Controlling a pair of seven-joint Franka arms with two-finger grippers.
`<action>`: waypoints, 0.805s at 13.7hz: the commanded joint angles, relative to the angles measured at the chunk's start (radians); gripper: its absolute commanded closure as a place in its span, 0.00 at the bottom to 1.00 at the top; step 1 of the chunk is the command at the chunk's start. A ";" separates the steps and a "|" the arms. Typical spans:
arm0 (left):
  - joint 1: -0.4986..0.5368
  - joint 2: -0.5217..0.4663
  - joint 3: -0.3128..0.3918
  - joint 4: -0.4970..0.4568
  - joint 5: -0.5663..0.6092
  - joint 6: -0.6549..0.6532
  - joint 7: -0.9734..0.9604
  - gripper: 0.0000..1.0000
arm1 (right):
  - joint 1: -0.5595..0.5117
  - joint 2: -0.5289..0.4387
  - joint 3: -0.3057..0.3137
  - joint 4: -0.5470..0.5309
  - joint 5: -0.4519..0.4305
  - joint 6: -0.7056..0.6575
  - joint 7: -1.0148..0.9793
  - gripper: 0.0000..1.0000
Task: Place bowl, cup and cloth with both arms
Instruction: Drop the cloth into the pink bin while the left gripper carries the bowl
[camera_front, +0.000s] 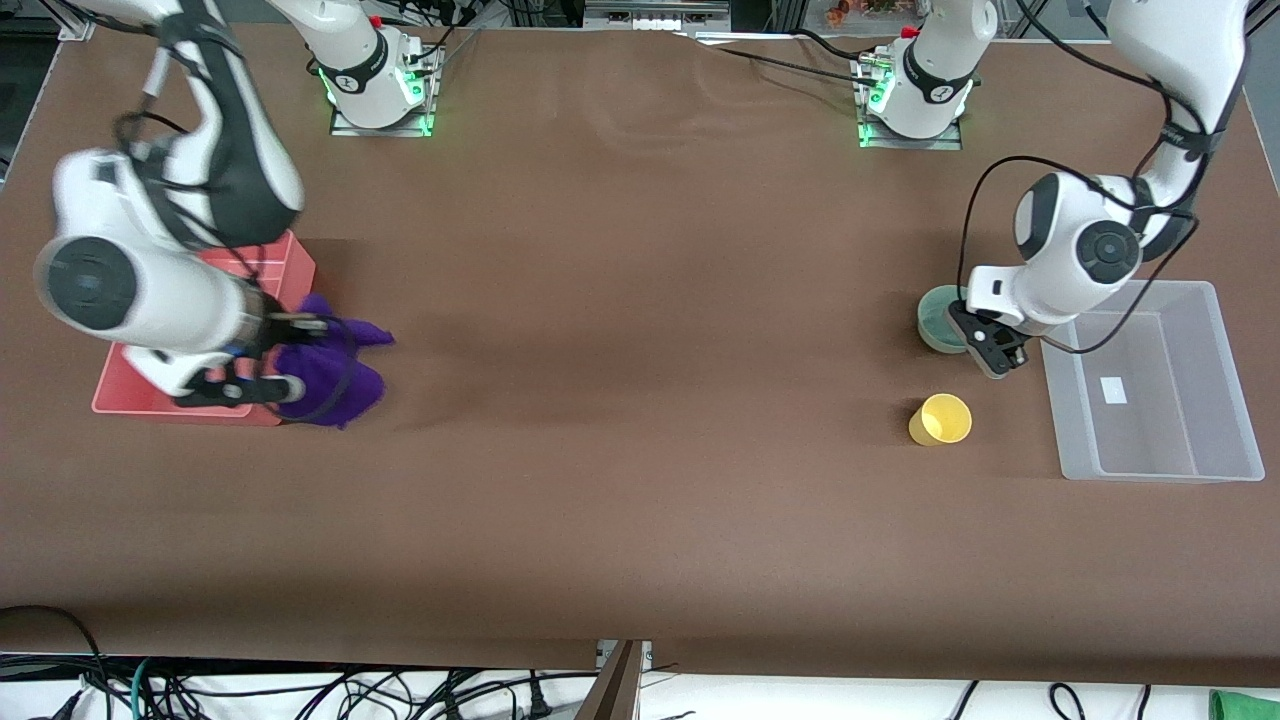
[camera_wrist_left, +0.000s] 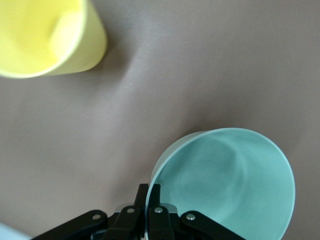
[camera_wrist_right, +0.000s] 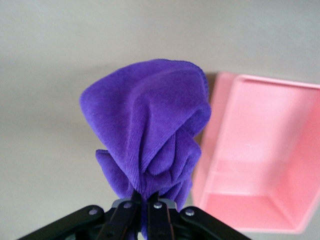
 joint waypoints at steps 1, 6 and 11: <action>0.011 -0.022 -0.010 0.157 0.007 -0.223 0.038 1.00 | -0.008 -0.031 -0.078 0.002 0.018 -0.090 -0.117 1.00; 0.033 -0.016 0.001 0.411 -0.038 -0.536 0.168 1.00 | -0.008 -0.100 -0.186 -0.010 0.018 -0.202 -0.191 1.00; 0.238 0.104 0.001 0.544 -0.030 -0.505 0.392 1.00 | -0.008 -0.132 -0.286 -0.094 0.011 -0.192 -0.193 1.00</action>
